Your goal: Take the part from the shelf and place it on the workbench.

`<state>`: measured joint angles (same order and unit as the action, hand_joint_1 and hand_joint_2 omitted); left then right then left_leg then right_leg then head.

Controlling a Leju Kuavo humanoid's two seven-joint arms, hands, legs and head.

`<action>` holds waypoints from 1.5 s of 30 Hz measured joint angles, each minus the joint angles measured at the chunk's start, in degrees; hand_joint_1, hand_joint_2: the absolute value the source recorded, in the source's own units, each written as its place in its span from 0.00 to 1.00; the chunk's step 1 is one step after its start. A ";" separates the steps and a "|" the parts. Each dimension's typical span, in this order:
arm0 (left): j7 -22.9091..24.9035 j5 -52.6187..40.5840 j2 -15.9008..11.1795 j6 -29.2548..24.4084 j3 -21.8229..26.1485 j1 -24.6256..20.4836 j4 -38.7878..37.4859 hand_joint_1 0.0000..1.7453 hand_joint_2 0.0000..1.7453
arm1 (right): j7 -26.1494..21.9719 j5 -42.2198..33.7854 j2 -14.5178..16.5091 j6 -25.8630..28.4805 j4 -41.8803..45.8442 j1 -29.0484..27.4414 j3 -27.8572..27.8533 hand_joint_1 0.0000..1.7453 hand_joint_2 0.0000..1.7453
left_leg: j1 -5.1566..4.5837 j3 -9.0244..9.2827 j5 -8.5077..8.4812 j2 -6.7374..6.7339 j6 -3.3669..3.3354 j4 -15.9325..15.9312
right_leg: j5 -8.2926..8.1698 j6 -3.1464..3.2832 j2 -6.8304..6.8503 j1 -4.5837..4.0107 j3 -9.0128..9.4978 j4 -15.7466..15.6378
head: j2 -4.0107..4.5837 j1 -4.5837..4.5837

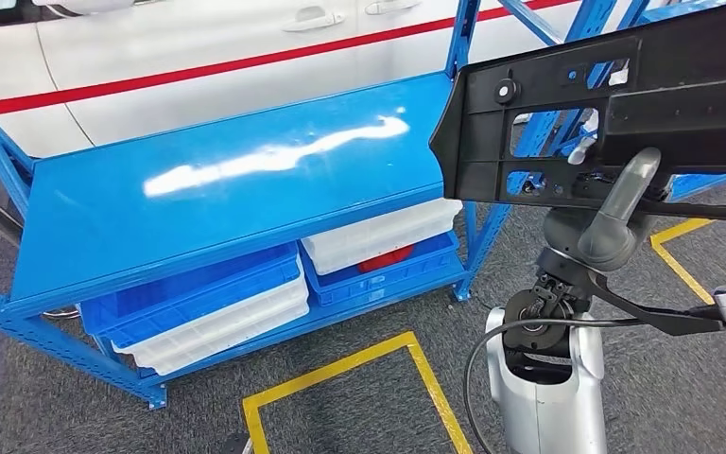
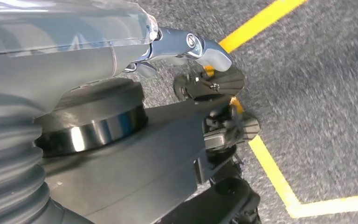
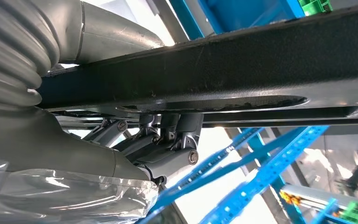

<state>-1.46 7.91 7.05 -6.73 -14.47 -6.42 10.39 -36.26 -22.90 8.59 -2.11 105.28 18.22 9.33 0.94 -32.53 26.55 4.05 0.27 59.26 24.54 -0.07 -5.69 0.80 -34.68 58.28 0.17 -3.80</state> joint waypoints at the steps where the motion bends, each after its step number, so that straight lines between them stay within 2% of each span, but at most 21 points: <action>1: 0.04 -0.09 -0.01 0.04 -0.07 0.05 -0.01 0.00 1.00 | -0.01 0.16 0.01 0.10 0.16 -0.15 -0.05 1.00 1.00 | -0.05 0.19 0.22 0.31 -0.13 -0.53 | -0.18 -0.41 -0.66 0.10 -0.35 0.06 | 0.00 -0.01; 3: 0.07 -0.23 0.06 0.11 -0.33 0.00 -0.02 0.00 1.00 | 0.03 0.28 0.02 0.32 0.66 -0.61 -0.17 1.00 1.00 | -0.08 0.28 -0.03 -0.91 -0.62 -0.94 | -0.43 -1.16 -1.43 0.34 -0.80 0.03 | 0.00 -0.01; 5: -0.08 -0.26 0.17 0.15 -0.55 -0.07 -0.02 0.00 1.00 | 0.01 0.31 0.01 0.49 1.22 -0.93 -0.28 1.00 1.00 | 0.09 0.48 -0.40 -2.41 -1.37 -1.51 | 0.98 -1.65 0.81 0.20 -1.95 2.18 | 0.00 0.00; 7: -0.22 -0.30 0.20 0.19 -0.68 0.08 -0.02 0.00 1.00 | -0.02 0.32 0.00 0.67 1.56 -1.23 -0.32 1.00 1.00 | 0.01 0.54 -0.48 -4.01 -1.84 -1.72 | 4.35 -1.97 4.09 0.06 -5.15 8.70 | 0.00 0.01; 10: -0.24 -0.36 0.15 0.16 -0.80 0.32 -0.02 0.00 1.00 | -0.03 0.32 -0.03 0.83 1.63 -1.98 -0.42 1.00 1.00 | -0.20 0.48 -0.34 -6.52 -1.96 -1.67 | 6.15 -2.23 5.43 0.22 -8.52 15.56 | 0.00 0.01; 14: -0.24 -0.57 0.17 0.12 -0.87 0.14 -0.01 0.00 1.00 | -0.14 0.32 -0.04 0.85 1.95 -2.09 -0.52 1.00 1.00 | -0.56 0.88 0.06 -9.11 -1.45 -1.61 | 0.51 -1.37 8.79 -0.30 -1.37 2.57 | 0.00 0.00; 16: -0.21 -0.76 0.16 0.10 -0.87 0.12 -0.01 0.00 1.00 | -0.36 0.31 -0.05 0.93 2.17 -2.03 -0.57 1.00 1.00 | -0.82 1.13 0.26 -10.10 -0.90 -1.64 | 0.08 -0.68 9.80 -0.83 0.05 -0.36 | 0.00 0.00; 18: -0.17 -0.84 0.17 0.04 -0.87 0.09 -0.01 0.00 1.00 | -0.60 0.24 -0.07 1.11 2.38 -2.04 -0.72 1.00 1.00 | -0.85 1.29 0.44 -10.92 -0.28 -1.70 | -0.23 -0.10 8.39 -0.77 -0.13 -0.45 | 0.00 0.00; 20: -0.22 -0.83 0.16 -0.07 -0.87 0.05 -0.01 0.00 1.00 | -0.78 0.09 -0.04 1.41 2.66 -2.07 -0.91 1.00 1.00 | -0.62 0.76 1.90 -8.96 0.32 0.05 | -0.61 0.58 7.11 -0.44 -0.10 -0.83 | 0.00 -0.01; 22: -0.31 -0.83 0.14 -0.14 -0.87 0.26 -0.01 0.00 1.00 | -0.90 -0.18 0.07 1.74 2.78 -2.21 -1.01 1.00 1.00 | -0.36 -1.90 5.54 -5.68 0.70 6.38 | -0.87 1.12 5.78 -0.28 -0.12 -1.01 | 0.00 -0.01; 24: -0.33 -0.83 0.10 -0.15 -0.87 0.62 -0.01 0.00 1.00 | -1.20 -0.63 0.16 1.91 2.74 -2.74 -1.07 1.00 1.00 | -0.31 -5.44 8.50 -4.56 0.91 13.91 | -0.95 1.36 4.20 -0.36 -0.24 -0.94 | 0.00 -0.01; 25: -0.34 -0.86 0.08 -0.15 -0.87 0.74 -0.01 0.00 1.00 | -1.49 -0.89 0.18 1.91 2.73 -3.15 -1.15 1.00 1.00 | -0.31 -6.25 8.41 -4.44 0.93 15.36 | -0.96 1.38 3.30 -0.40 -0.27 -0.87 | 0.00 -0.01; 27: -0.33 -1.02 0.01 -0.19 -0.87 0.78 -0.01 0.00 1.00 | -2.19 -1.39 0.29 1.85 2.81 -4.03 -1.46 1.00 1.00 | -0.29 -4.61 4.94 -3.92 0.73 11.22 | -0.93 1.32 1.50 -0.43 -0.26 -0.59 | 0.00 -0.01; 29: -0.28 -1.32 -0.08 -0.28 -0.89 0.77 -0.01 0.00 1.00 | -2.68 -1.77 0.58 1.80 3.05 -4.77 -1.87 1.00 1.00 | -0.14 -1.15 1.23 -1.45 0.26 3.21 | -0.82 1.04 -0.16 -0.45 -0.41 -0.10 | 0.00 -0.01; 31: -0.21 -1.53 -0.15 -0.33 -0.91 0.74 -0.01 0.00 1.00 | -2.90 -1.93 0.87 1.75 3.30 -5.34 -2.24 1.00 1.00 | -0.16 0.55 0.33 0.30 -0.17 -0.50 | -0.91 0.33 -1.62 -0.27 -0.87 0.20 | 0.00 -0.01; 33: -0.17 -1.64 -0.10 -0.27 -0.94 0.60 -0.01 0.00 1.00 | -2.85 -1.94 0.96 1.69 3.39 -5.88 -2.68 1.00 1.00 | -0.27 0.78 0.23 -0.64 -0.70 -0.90 | -1.25 -0.54 -2.81 -0.04 -1.29 0.08 | 0.00 -0.01; 35: -0.19 -1.81 -0.04 -0.15 -0.97 0.31 -0.01 0.00 1.00 | -2.74 -1.94 0.96 1.57 3.46 -6.20 -3.22 1.00 1.00 | -0.10 0.97 -0.28 -2.11 -1.52 -1.60 | -0.47 -1.06 -0.51 -0.20 -2.01 1.23 | 0.00 0.00; 37: -0.21 -1.98 -0.04 -0.07 -0.98 0.19 -0.01 0.00 1.00 | -2.70 -1.92 0.96 1.34 3.52 -6.23 -3.57 1.00 1.00 | -0.06 1.07 -0.55 -3.74 -2.10 -2.07 | 2.79 -1.42 3.57 -0.29 -4.71 6.87 | 0.00 0.01; 40: -0.14 -2.04 -0.09 -0.05 -1.00 0.38 -0.01 0.00 1.00 | -2.69 -1.91 0.96 1.05 3.52 -6.40 -3.93 1.00 1.00 | -0.18 1.02 -0.44 -6.41 -2.15 -2.08 | 6.44 -2.14 5.24 0.30 -9.43 16.63 | 0.00 0.01; 42: -0.04 -2.09 -0.09 -0.05 -1.02 0.26 -0.01 0.00 1.00 | -2.78 -1.90 0.97 1.01 3.56 -6.47 -4.27 1.00 1.00 | -0.18 1.19 -0.24 -8.02 -1.89 -2.06 | 4.03 -2.46 5.96 0.68 -7.62 13.51 | 0.00 0.00; 45: 0.14 -2.25 -0.11 -0.23 -1.11 0.00 -0.01 0.00 1.00 | -3.21 -1.90 1.17 1.14 4.08 -6.48 -4.57 1.00 1.00 | -0.49 1.69 0.32 -9.83 -1.05 -1.91 | -0.19 -2.05 9.55 0.44 -1.16 1.94 | 0.00 0.00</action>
<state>-1.32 5.66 6.94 -6.96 -15.58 -6.43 10.38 -39.47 -24.80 9.76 -0.98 109.36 11.74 4.76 0.45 -30.85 26.88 -5.78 -0.78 57.35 24.36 -2.11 3.86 1.25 -35.84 60.22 0.17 -3.80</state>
